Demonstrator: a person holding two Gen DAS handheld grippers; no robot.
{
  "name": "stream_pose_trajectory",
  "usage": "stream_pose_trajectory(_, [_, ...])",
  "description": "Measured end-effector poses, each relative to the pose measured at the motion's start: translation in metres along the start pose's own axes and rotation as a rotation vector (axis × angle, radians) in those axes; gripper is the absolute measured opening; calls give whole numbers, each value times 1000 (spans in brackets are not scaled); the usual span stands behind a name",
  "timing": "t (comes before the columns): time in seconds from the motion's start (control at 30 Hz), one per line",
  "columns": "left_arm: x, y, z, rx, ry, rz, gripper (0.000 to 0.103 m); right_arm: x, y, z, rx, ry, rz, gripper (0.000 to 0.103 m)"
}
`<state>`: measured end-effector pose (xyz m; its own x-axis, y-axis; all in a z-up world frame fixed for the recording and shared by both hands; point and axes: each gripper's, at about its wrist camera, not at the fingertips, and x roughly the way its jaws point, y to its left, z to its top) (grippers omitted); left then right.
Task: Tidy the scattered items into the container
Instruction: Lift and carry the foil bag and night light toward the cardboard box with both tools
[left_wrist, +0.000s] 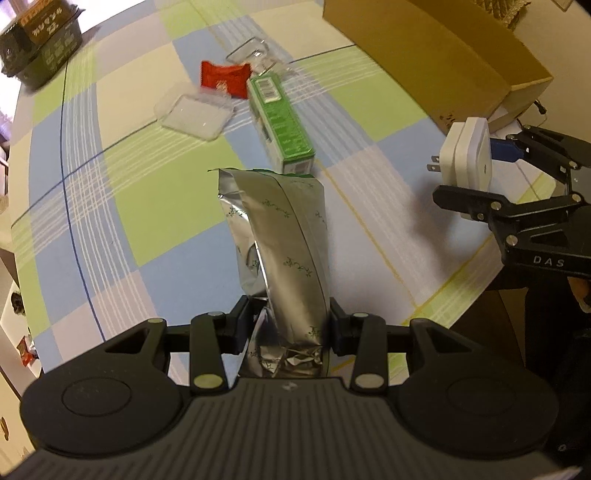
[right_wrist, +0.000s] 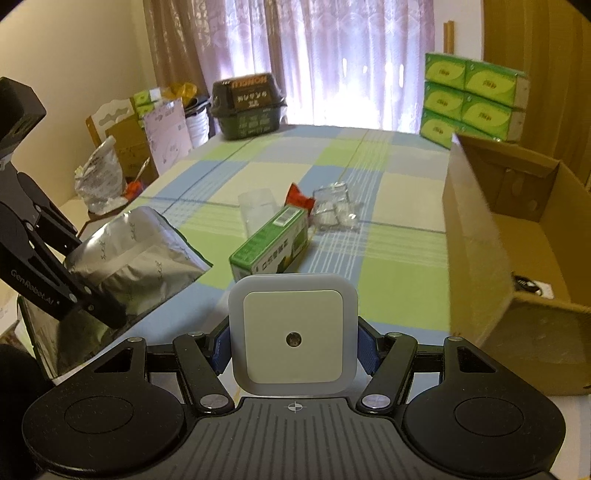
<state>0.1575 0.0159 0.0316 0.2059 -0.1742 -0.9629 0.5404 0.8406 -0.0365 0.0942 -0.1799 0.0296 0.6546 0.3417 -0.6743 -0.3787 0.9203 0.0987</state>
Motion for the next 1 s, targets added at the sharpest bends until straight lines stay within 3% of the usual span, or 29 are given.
stream_pose_trajectory(0.53, [-28,-53,44,59,-62,-22,35,-41,-29,22,30,-89,-37,67])
stream_pose_trajectory(1.0, [-42,-101,114,105,-132,-99,35,-83,-88,49,60,-172,-144,67])
